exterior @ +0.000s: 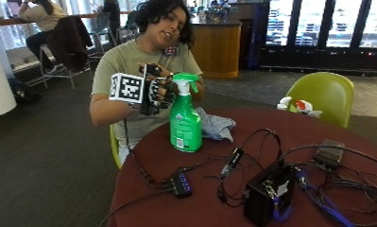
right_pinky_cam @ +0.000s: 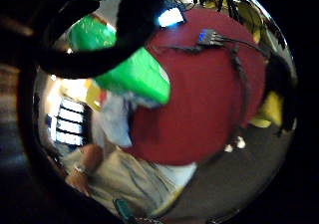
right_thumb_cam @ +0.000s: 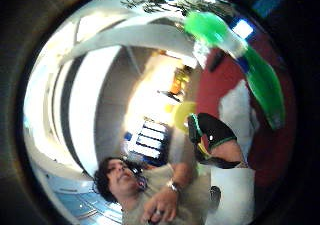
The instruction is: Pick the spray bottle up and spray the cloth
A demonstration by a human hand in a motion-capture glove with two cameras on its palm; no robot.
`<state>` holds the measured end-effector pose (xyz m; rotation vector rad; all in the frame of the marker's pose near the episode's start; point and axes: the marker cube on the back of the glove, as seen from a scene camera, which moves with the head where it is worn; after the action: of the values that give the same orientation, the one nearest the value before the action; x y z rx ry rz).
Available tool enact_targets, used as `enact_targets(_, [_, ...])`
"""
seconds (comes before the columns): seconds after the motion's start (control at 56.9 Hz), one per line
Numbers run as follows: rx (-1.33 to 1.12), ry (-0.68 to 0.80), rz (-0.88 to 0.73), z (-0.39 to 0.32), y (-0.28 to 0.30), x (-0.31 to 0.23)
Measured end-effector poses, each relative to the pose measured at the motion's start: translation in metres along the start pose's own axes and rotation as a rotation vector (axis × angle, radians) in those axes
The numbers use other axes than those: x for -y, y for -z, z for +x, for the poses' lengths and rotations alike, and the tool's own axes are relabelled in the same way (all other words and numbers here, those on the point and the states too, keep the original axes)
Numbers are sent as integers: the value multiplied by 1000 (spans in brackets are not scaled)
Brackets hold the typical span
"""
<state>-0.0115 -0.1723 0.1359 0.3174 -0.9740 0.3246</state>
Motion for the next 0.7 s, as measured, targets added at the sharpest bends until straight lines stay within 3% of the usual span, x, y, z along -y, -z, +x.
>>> enact_targets(0.176, [42,2,150,22,-36,55])
enact_targets(0.334, [11,-30,181,33,-48,85])
enact_targets(0.58, [97,-86,35,35,-61,116])
enact_targets(0.703, [204,-31,73,17,-46,105])
